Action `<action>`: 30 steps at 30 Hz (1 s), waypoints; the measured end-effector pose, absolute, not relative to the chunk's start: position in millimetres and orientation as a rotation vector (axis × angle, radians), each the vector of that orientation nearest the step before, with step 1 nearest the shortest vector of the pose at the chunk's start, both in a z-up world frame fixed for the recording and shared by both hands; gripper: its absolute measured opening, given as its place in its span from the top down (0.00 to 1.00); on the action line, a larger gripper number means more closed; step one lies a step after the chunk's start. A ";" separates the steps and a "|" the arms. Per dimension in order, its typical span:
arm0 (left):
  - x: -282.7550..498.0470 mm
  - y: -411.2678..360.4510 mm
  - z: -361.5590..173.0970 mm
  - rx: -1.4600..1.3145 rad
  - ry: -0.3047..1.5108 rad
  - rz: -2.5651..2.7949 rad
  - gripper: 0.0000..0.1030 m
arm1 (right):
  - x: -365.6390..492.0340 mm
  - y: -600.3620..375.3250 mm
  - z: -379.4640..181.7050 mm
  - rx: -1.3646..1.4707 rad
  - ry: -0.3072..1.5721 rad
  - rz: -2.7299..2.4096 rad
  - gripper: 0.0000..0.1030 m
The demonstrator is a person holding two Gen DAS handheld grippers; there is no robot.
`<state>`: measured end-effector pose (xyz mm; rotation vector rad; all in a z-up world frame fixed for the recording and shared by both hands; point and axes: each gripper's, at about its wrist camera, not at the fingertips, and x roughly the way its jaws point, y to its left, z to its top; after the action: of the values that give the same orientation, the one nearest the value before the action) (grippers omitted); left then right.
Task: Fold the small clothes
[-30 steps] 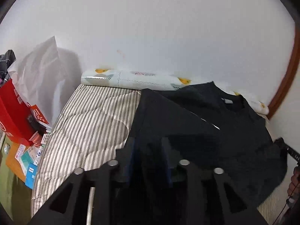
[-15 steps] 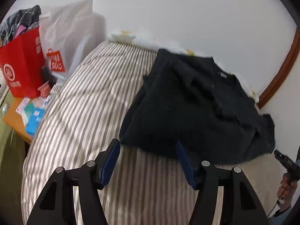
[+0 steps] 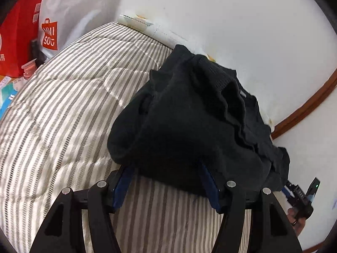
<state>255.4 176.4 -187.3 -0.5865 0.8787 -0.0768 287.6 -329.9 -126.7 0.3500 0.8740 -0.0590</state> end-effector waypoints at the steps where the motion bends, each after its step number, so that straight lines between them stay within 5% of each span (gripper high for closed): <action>1: 257.0 175.5 -187.3 -0.588 0.871 -0.072 0.43 | 291.4 -329.5 -129.6 0.356 0.878 -0.063 0.31; 4: 260.6 168.5 -185.7 -0.570 0.875 -0.059 0.53 | 298.7 -329.8 -137.3 0.365 0.888 -0.066 0.40; 8: 262.2 158.0 -182.2 -0.511 0.885 -0.025 0.87 | 297.3 -331.3 -135.8 0.365 0.880 -0.042 0.66; 14: 245.1 149.6 -165.9 -0.433 0.861 0.004 0.91 | 278.9 -327.4 -123.0 0.333 0.861 -0.020 0.74; 30: 127.1 137.2 -157.0 -0.400 0.896 -0.100 0.91 | 167.0 -339.3 -102.5 0.207 0.860 -0.007 0.75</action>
<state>127.1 137.2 -157.0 -0.4004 0.8965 -0.0996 167.1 -339.3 -102.5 0.2074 0.8596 -0.0069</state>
